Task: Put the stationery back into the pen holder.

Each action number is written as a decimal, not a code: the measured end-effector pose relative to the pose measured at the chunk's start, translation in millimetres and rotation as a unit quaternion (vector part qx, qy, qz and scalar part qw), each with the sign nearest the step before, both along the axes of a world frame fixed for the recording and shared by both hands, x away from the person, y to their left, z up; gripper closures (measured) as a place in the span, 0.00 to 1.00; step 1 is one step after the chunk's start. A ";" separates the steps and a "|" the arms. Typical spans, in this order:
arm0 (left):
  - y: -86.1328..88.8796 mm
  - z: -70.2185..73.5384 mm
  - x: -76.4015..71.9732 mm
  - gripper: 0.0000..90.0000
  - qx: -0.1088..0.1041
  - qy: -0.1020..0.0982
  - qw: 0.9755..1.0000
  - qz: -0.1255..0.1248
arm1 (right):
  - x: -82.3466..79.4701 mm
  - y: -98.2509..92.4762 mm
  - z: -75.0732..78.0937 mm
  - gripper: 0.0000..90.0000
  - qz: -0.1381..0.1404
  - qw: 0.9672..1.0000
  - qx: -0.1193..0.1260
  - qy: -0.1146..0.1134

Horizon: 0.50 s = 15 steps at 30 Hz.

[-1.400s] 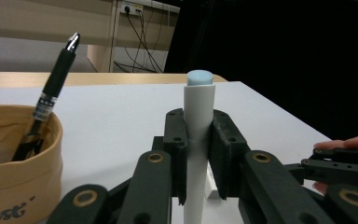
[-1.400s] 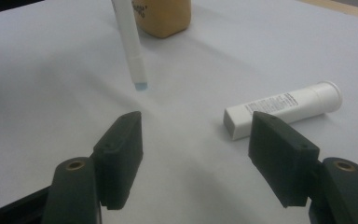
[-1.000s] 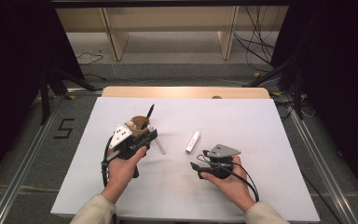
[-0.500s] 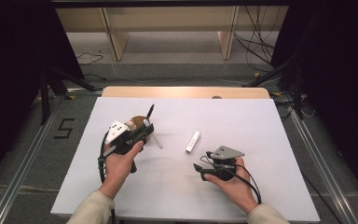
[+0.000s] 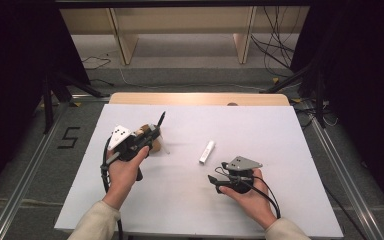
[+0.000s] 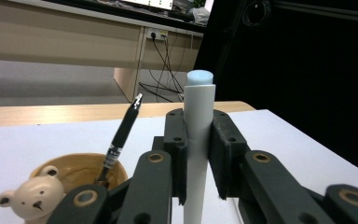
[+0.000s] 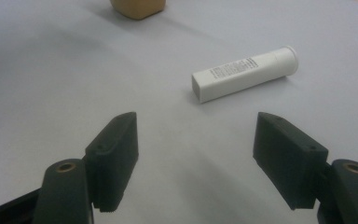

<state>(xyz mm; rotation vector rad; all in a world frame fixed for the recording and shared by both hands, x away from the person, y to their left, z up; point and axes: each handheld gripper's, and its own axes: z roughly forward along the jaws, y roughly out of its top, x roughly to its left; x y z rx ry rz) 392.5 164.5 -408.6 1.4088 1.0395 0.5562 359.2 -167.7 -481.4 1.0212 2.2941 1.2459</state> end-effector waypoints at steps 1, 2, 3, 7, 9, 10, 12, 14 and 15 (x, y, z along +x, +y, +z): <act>0.8 0.9 0.5 0.87 0.001 -0.002 1.000 0.002 | 0.0 0.0 -0.1 0.35 0.000 1.000 0.000 0.000; 1.4 1.8 1.0 0.87 0.002 -0.004 1.000 0.003 | 0.0 0.0 -0.1 0.35 0.000 1.000 0.000 0.000; 1.9 2.6 1.4 0.87 0.003 -0.006 1.000 0.005 | 0.1 -0.1 0.0 0.35 0.000 1.000 0.000 0.000; 3.9 4.7 3.3 0.87 0.006 -0.011 1.000 0.011 | 0.2 -0.4 -0.1 0.35 0.000 1.000 0.000 0.000; 4.4 5.3 3.8 0.87 0.007 -0.011 1.000 0.014 | 0.3 -0.5 -0.2 0.35 0.000 1.000 0.000 0.000; 5.0 5.8 4.2 0.87 0.007 -0.012 1.000 0.015 | 0.3 -0.5 -0.2 0.35 0.000 1.000 0.000 0.000; 5.9 6.5 4.6 0.87 0.009 -0.014 1.000 0.017 | 0.5 -0.8 -0.3 0.35 -0.001 1.000 0.000 -0.001; 6.6 7.5 4.9 0.87 0.006 -0.014 1.000 0.019 | 0.6 -0.9 -0.4 0.35 -0.001 1.000 -0.001 0.000; 7.1 8.0 5.0 0.87 0.007 -0.014 1.000 0.020 | 0.7 -1.0 -0.5 0.35 -0.001 1.000 -0.001 -0.001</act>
